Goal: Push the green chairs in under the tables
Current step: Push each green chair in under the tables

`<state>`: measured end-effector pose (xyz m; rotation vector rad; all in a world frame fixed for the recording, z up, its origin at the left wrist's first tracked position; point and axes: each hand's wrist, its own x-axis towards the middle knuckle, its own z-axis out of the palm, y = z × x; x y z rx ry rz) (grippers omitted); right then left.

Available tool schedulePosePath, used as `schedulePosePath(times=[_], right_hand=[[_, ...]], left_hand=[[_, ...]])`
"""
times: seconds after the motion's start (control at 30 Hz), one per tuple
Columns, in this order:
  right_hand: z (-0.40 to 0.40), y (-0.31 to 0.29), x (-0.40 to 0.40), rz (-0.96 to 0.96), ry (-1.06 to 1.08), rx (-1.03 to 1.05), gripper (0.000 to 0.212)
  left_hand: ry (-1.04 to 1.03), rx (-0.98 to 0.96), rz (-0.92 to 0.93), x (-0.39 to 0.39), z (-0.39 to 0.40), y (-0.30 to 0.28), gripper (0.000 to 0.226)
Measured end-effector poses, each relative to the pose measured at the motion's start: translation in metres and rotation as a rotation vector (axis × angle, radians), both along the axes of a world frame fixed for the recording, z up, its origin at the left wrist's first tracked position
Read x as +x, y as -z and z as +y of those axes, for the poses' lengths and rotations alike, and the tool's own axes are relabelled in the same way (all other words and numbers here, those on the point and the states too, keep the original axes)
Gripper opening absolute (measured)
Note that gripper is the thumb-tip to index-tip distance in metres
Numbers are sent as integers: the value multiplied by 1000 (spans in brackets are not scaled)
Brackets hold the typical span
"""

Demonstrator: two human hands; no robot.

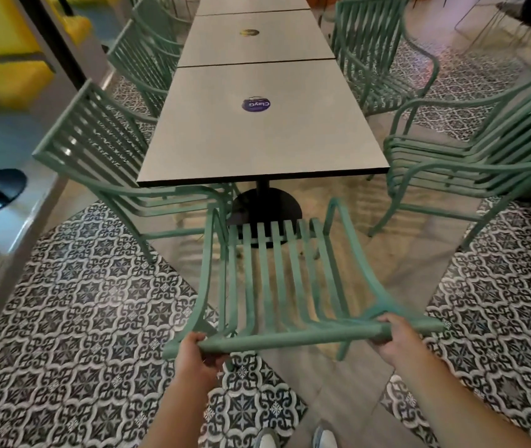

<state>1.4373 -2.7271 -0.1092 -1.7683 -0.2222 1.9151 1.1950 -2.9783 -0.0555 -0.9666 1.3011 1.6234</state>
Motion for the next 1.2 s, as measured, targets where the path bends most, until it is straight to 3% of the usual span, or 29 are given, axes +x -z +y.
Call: schedulePosePath(times=[0.13, 0.27, 0.43, 0.5, 0.6, 0.67, 0.87, 1.0, 1.2], right_hand=[[6, 8, -6, -50, -13, -8, 14], [3, 12, -17, -27, 1, -8, 16], [-5, 12, -24, -69, -16, -15, 17], [-7, 13, -26, -66, -7, -15, 18], [-10, 7, -31, -59, 5, -13, 34], [-13, 5, -32, -59, 8, -16, 46], [-16, 1, -35, -62, 5, -18, 17], [-17, -3, -34, -27, 19, -33, 15], [-20, -6, -28, -24, 40, -58, 13]], left_hand=[[-31, -1, -4, -5, 1, 2, 42], [-45, 28, -5, -13, -1, -3, 16], [-74, 39, -16, -23, -7, -1, 10], [-98, 55, -19, -26, -9, 1, 19], [-97, 57, -9, -29, -12, 2, 30], [-98, 55, -4, -30, -13, 1, 24], [-77, 42, 20, -29, -16, 2, 28], [-43, 0, 10, -31, -20, 6, 43], [-48, 20, 8, -24, -23, 8, 37]])
